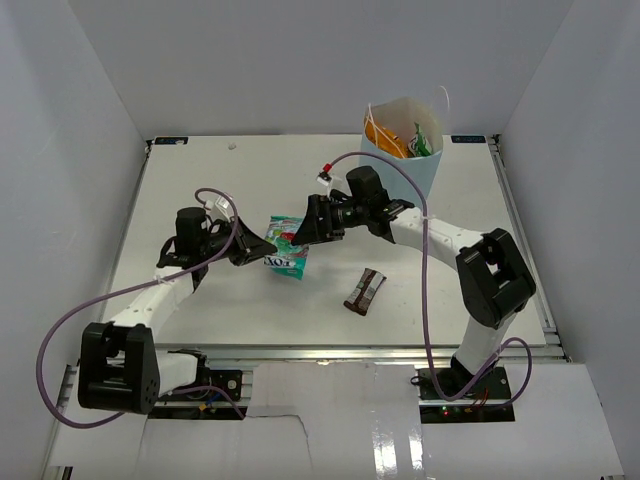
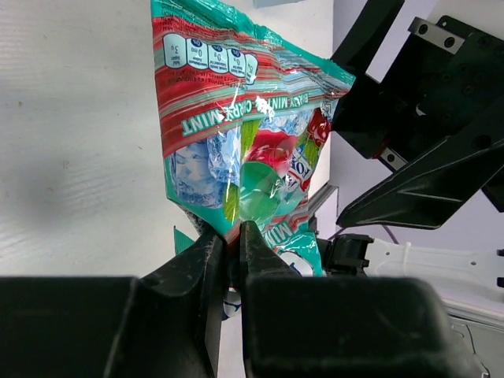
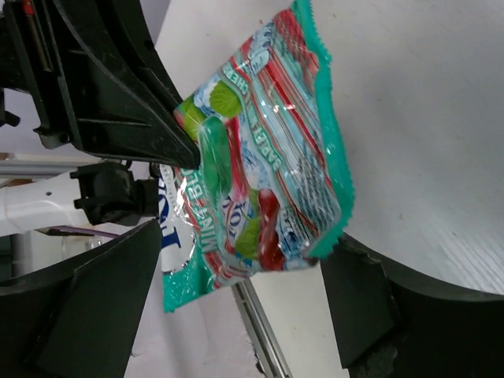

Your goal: Place the snacks into the paper bag

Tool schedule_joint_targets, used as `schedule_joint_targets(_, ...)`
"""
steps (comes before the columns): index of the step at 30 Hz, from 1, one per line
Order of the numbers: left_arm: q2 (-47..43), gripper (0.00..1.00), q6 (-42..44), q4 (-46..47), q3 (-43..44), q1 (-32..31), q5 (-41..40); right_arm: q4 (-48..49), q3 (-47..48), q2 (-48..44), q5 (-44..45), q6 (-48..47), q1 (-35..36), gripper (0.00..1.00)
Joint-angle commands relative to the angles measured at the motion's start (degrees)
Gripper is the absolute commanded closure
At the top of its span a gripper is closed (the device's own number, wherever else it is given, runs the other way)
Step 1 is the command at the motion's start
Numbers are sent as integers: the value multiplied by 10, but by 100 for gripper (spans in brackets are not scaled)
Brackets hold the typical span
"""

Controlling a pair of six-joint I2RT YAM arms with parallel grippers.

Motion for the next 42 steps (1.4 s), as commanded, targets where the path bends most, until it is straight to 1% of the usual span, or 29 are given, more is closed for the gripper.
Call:
schedule_joint_targets(1, -47, 94, -34, 52, -4, -4, 20, 71, 16, 3, -26, 70, 17, 15)
schedule_joint_targets(2, -51, 93, -38, 53, -5, -5, 22, 75, 13, 4, -28, 74, 18, 17)
schedule_joint_targets(5, -61, 92, -49, 64, -9, -6, 34, 98, 6, 8, -43, 87, 28, 30)
schedule_joint_targets(6, -61, 92, -50, 68, -9, -6, 40, 105, 5, 9, -48, 91, 31, 41)
schedule_joint_targets(8, -61, 89, -55, 72, -11, -8, 45, 126, 6, 10, -62, 98, 32, 52)
schedule_joint_targets(9, -61, 87, -55, 73, -11, -8, 50, 129, 10, 10, -65, 98, 33, 62)
schedule_joint_targets(10, -61, 86, -55, 73, -11, -8, 51, 129, 14, 9, -70, 88, 32, 68)
schedule_joint_targets(11, -62, 80, -55, 72, -12, -8, 52, 129, 25, 9, -73, 80, 31, 73)
schedule_joint_targets(12, -63, 75, -55, 69, -12, -8, 52, 124, 30, 6, -74, 71, 30, 81)
schedule_joint_targets(13, -66, 67, -50, 63, -11, -8, 50, 119, 36, 2, -81, 62, 30, 84)
schedule_joint_targets(14, -68, 53, -40, 37, 1, -8, 46, 112, 51, 1, -87, 33, 28, 91)
schedule_joint_targets(15, -72, 47, -28, 18, 9, -8, 39, 92, 61, -2, -90, 12, 26, 92)
schedule_joint_targets(16, -76, 43, -12, -12, 19, -8, 24, 78, 69, -8, -94, -9, 24, 92)
schedule_joint_targets(17, -83, 39, 18, -54, 29, -8, 13, 64, 78, -12, -101, -63, 18, 92)
schedule_joint_targets(18, -99, 33, 34, -76, 52, -8, 0, 29, 100, -15, -105, -95, 15, 92)
schedule_joint_targets(19, -109, 30, 48, -95, 63, -8, -28, 9, 112, -24, -117, -131, 10, 92)
schedule_joint_targets(20, -131, 26, 73, -126, 74, -8, -41, -21, 138, -27, -127, -216, 1, 92)
schedule_joint_targets(23, -164, 20, 101, -159, 107, -8, -92, -130, 180, -47, -159, -351, -24, 92)
schedule_joint_targets(24, -185, 16, 110, -164, 112, -8, -104, -161, 216, -52, -172, -439, -32, 92)
schedule_joint_targets(25, -194, 12, 112, -164, 118, -8, -109, -204, 231, -65, -172, -470, -38, 92)
schedule_joint_targets(27, -211, 10, 117, -166, 118, -8, -123, -213, 268, -84, -162, -501, -68, 92)
schedule_joint_targets(29, -214, 10, 117, -166, 109, -8, -123, -214, 303, -89, -148, -501, -107, 92)
schedule_joint_targets(30, -216, 10, 115, -166, 104, -8, -122, -216, 340, -92, -135, -502, -120, 92)
schedule_joint_targets(33, -218, 10, 111, -155, 84, -8, -118, -213, 409, -93, -91, -511, -180, 92)
schedule_joint_targets(35, -220, 10, 110, -150, 74, -8, -118, -209, 439, -90, -63, -519, -197, 92)
schedule_joint_targets(37, -221, 10, 111, -144, 68, -8, -118, -203, 462, -87, -7, -538, -213, 92)
schedule_joint_targets(38, -220, 10, 112, -143, 68, -7, -118, -195, 465, -86, 16, -547, -215, 92)
schedule_joint_targets(41, -215, 10, 117, -140, 67, -8, -117, -171, 466, -71, 131, -571, -221, 92)
schedule_joint_targets(42, -213, 10, 118, -140, 68, -8, -116, -166, 463, -68, 149, -579, -221, 92)
